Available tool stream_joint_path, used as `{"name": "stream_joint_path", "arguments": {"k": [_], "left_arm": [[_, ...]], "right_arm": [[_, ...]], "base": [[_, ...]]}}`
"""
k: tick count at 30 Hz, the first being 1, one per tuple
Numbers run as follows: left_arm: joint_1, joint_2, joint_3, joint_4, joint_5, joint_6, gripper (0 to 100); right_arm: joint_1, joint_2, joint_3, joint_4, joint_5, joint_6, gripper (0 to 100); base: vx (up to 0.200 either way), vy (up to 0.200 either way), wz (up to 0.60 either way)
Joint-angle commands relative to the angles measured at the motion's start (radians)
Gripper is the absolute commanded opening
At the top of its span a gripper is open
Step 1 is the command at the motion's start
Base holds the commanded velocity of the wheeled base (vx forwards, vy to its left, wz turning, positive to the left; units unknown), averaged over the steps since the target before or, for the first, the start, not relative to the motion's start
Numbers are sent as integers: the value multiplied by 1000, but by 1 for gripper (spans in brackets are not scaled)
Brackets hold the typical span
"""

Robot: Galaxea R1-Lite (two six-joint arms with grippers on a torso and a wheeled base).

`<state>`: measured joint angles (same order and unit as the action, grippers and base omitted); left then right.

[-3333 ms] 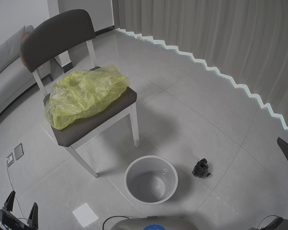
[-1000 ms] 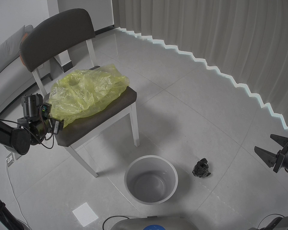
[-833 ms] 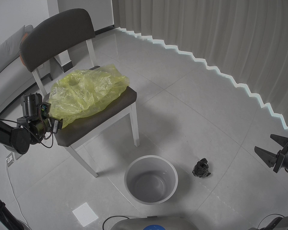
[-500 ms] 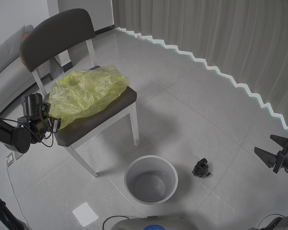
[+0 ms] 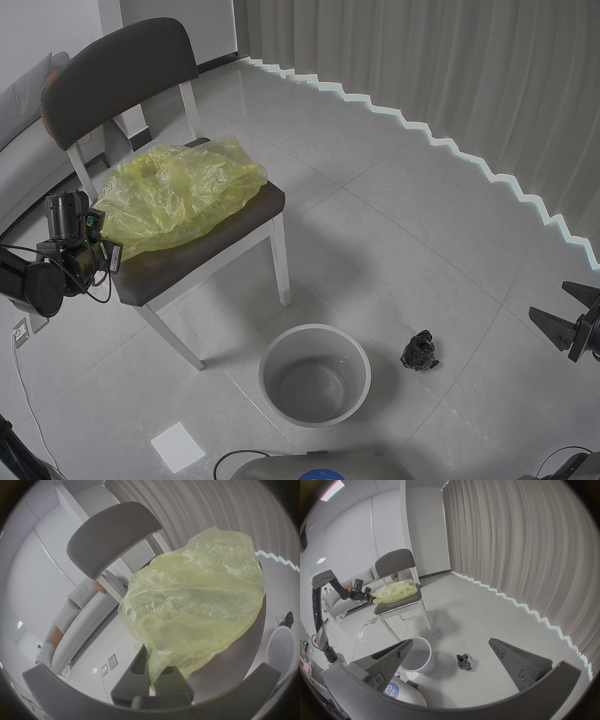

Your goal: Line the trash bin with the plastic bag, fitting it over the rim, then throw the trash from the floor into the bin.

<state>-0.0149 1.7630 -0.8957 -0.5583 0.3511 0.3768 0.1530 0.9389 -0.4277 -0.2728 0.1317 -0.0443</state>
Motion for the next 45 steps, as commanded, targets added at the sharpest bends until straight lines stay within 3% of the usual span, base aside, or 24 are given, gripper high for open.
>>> {"name": "stream_joint_path", "arguments": {"k": [1, 4, 8, 18, 25, 33, 45], "left_arm": [[-10, -40, -19, -12, -7, -1, 0], [-25, -69, -38, -22, -23, 1, 0], [-80, -155, -100, 0, -115, 19, 0], [-307, -300, -252, 215, -156, 67, 0], [-425, -330, -364, 337, -158, 114, 0], [-502, -330, -377, 351, -159, 163, 0], [-634, -318, -374, 347, -208, 165, 0]], "right_arm": [[2, 1, 3, 0, 0, 0, 100], [2, 0, 4, 0, 0, 0, 100], [8, 1, 7, 0, 2, -2, 100], [11, 6, 10, 0, 6, 0, 100], [13, 9, 9, 0, 8, 0, 100], [13, 14, 7, 0, 6, 0, 100], [13, 18, 4, -2, 6, 1, 100]], "base": [[0, 0, 0], [0, 0, 0], [0, 0, 0], [0, 0, 0], [0, 0, 0], [0, 0, 0], [0, 0, 0]]}}
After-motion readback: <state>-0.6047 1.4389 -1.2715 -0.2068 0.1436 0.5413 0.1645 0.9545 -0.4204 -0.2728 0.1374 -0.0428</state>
